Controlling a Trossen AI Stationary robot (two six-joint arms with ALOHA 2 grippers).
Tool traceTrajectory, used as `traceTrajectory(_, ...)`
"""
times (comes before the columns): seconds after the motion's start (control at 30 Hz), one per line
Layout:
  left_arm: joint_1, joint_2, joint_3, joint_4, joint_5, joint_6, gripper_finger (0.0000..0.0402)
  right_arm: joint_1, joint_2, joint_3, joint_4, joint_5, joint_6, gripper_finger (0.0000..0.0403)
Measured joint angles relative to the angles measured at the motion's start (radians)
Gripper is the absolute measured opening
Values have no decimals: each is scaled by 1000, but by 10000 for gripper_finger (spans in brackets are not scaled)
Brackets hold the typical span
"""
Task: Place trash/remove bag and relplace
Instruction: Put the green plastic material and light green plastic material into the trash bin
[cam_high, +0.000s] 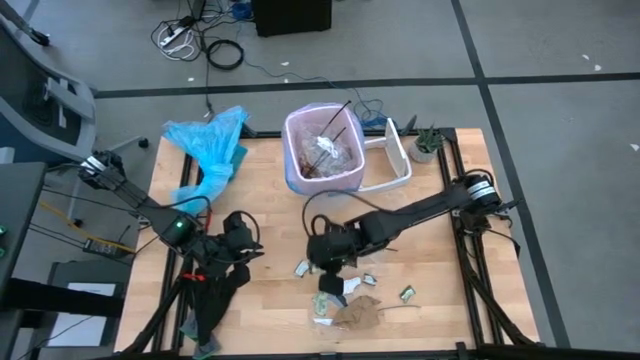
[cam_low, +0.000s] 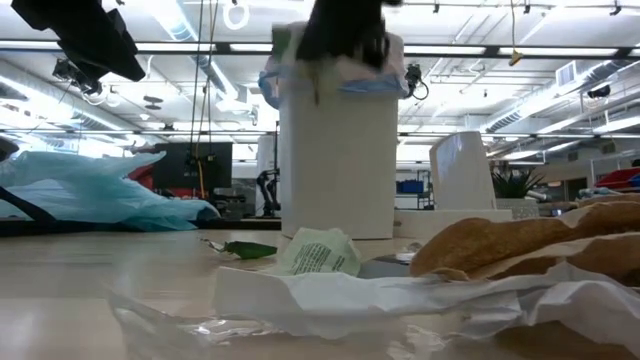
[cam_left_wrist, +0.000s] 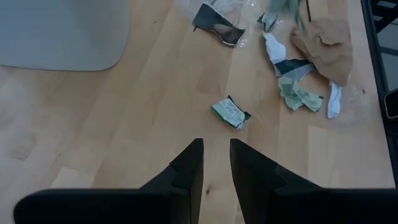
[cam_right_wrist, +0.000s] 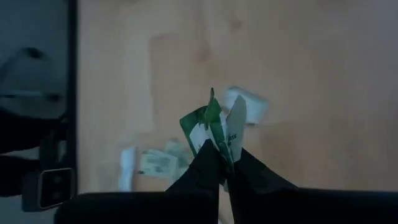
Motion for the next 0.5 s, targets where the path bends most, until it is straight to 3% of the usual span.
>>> traceTrajectory(0.2, 0, 0, 0, 4, 1, 21, 87, -46, -3, 317, -278, 181, -25, 4)
traceTrajectory(0.5, 0, 0, 0, 4, 3, 20, 88, -177, -3, 607, -339, 402, -219, 3)
